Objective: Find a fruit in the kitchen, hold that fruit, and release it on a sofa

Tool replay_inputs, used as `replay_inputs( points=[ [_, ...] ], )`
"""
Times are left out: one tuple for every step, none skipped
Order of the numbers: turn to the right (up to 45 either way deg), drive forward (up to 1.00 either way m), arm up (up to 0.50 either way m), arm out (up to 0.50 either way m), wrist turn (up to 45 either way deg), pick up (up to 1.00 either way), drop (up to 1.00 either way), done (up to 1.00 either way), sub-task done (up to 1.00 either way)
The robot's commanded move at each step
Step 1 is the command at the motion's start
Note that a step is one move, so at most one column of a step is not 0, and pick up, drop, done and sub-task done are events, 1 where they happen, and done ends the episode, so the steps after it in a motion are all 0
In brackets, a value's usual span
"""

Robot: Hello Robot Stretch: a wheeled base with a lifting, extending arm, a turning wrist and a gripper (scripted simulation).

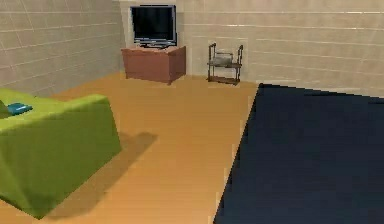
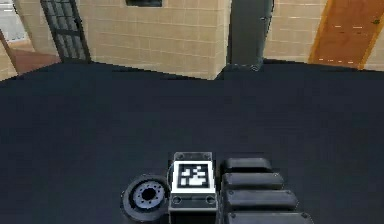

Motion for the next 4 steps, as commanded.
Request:
replay_inputs(
  points=[
    [0.0, 1.0, 0.0, 0.0, 0.0, 0.0, 0.0, 0.0, 0.0],
    [-3.0, 0.0, 0.0, 0.0, 0.0, 0.0, 0.0, 0.0, 0.0],
    [0.0, 0.9, 0.0, 0.0, 0.0, 0.0, 0.0, 0.0, 0.0],
    [-21.0, 0.0, 0.0, 0.0, 0.0, 0.0, 0.0, 0.0, 0.0]
  ],
)
